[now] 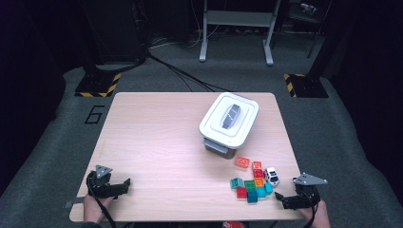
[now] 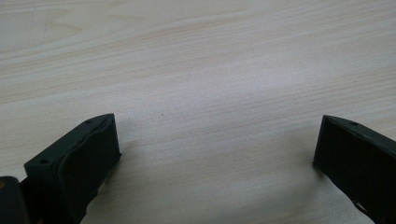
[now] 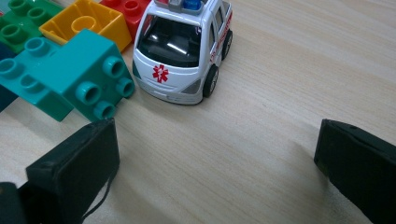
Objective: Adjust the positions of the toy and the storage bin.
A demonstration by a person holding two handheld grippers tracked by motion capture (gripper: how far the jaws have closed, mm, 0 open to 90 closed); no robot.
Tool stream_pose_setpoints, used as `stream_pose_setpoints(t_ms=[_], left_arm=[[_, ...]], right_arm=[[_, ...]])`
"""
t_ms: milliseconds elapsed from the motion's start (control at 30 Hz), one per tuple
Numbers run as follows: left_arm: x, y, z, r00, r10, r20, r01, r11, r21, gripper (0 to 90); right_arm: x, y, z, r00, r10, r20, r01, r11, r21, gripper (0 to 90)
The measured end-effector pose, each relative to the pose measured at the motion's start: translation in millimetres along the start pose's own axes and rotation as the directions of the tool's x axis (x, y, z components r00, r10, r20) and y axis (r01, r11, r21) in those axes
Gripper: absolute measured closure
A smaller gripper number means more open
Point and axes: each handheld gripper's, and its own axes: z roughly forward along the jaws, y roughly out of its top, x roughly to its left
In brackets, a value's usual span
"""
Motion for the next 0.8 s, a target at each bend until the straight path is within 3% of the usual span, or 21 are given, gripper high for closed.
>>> stream_pose_setpoints(t_ms=[433, 600, 800], left_arm=[[0.0, 0.1, -1.7, 1.0, 0.001, -0.005, -0.001, 0.9999, 0.015, 0.4], [-1.3, 2.6, -0.6, 0.9997, 0.023, 0.011, -0.023, 0.9996, 0.018, 0.4], [-10.1, 17.7, -4.1, 0.9983, 0.032, 0.048, -0.032, 0.9995, -0.007, 0.5]], right_arm=[[-1.0, 0.0, -0.1, 1.0, -0.002, 0.001, 0.002, 1.0, -0.001, 0.0], [-1.0, 0.0, 0.0, 1.0, -0.001, 0.002, 0.001, 1.0, -0.002, 0.0], [-1.0, -0.1, -0.1, 1.0, 0.002, 0.002, -0.002, 1.0, -0.003, 0.0]])
